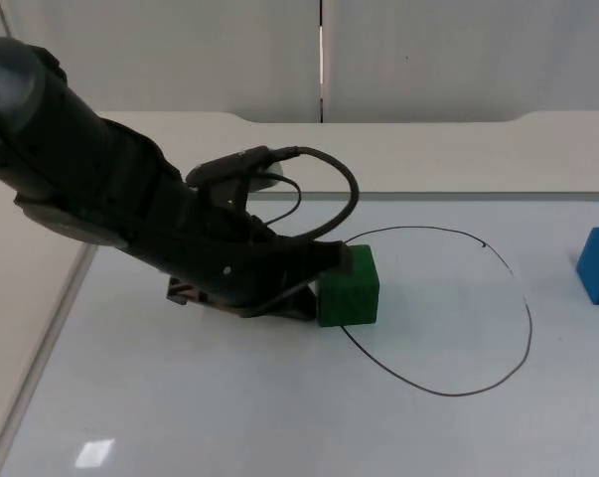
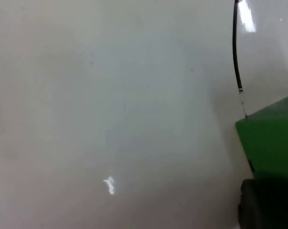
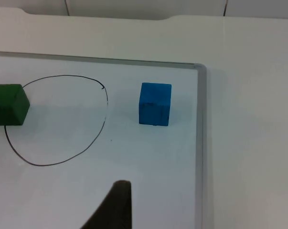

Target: Push the two cubes into the marked area.

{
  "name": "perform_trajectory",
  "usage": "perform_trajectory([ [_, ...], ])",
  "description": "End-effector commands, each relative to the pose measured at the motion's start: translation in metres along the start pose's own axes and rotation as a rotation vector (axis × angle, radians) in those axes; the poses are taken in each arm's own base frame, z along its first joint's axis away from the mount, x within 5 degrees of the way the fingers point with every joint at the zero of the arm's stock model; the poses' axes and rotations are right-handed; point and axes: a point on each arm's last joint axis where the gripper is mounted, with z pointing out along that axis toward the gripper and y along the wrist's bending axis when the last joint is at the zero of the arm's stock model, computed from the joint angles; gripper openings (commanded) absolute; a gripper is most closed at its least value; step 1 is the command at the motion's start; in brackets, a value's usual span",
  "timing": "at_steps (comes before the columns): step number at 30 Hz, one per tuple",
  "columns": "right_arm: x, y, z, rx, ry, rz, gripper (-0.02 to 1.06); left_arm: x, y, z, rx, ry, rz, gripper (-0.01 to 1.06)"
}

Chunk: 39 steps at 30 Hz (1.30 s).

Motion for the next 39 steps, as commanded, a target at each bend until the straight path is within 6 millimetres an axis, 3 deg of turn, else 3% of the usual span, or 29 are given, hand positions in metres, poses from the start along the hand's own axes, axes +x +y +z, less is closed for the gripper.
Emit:
perform_trajectory([
  [1,0.0,0.0,0.0,0.006,-0.003,0.002,1.05,0.0,-0.001,0.001,-0.013,-0.004,-0.002,0.0],
  [17,0.0,0.0,0.0,0.006,-0.003,0.002,1.05,-0.003,-0.003,0.001,-0.004,-0.012,0.014,0.0],
  [39,0.0,0.0,0.0,0.006,-0.003,0.002,1.05,-0.002,-0.022,0.005,0.027,-0.011,0.058,0.0],
])
